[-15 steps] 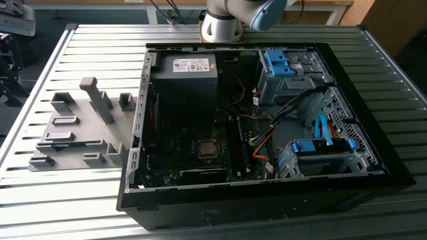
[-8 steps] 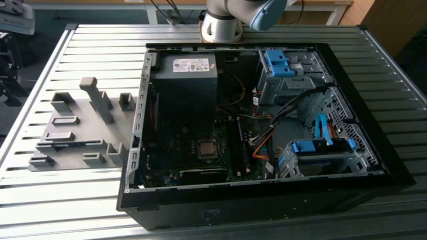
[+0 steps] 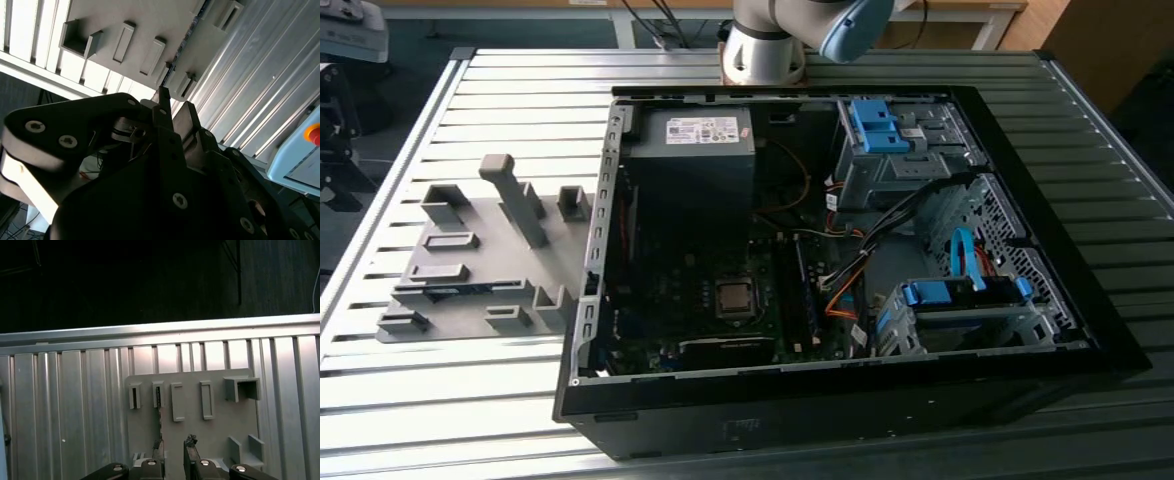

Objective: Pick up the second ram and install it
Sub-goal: 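Pick up the second ram and move it above second insertion slot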

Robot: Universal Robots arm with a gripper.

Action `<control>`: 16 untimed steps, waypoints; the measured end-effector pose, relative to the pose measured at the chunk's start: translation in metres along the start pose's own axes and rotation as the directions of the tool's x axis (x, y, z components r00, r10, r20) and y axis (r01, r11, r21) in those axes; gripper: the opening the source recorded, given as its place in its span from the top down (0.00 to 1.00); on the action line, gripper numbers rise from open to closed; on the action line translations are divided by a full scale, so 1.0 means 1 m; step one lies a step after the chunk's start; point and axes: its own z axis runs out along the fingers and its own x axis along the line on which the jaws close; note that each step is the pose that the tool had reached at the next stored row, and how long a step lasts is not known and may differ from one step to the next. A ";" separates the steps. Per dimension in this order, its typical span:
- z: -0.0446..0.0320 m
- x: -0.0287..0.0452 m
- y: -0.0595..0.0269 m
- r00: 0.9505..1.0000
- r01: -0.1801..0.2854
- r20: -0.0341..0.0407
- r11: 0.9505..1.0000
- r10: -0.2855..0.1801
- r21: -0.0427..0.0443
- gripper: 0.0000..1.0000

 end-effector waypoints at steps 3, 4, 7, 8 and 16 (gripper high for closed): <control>0.0001 0.0000 0.0000 1.000 0.014 0.000 1.000 -0.014 0.000 0.70; 0.0001 0.0000 0.0000 1.000 0.018 0.000 1.000 -0.018 0.000 0.70; 0.0003 0.0000 0.0000 0.998 0.068 -0.002 0.998 -0.068 -0.001 0.70; 0.0003 0.0000 0.0000 0.997 0.071 -0.002 0.997 -0.071 -0.002 0.70; 0.0003 0.0000 0.0000 0.995 0.098 -0.003 0.995 -0.098 -0.002 0.70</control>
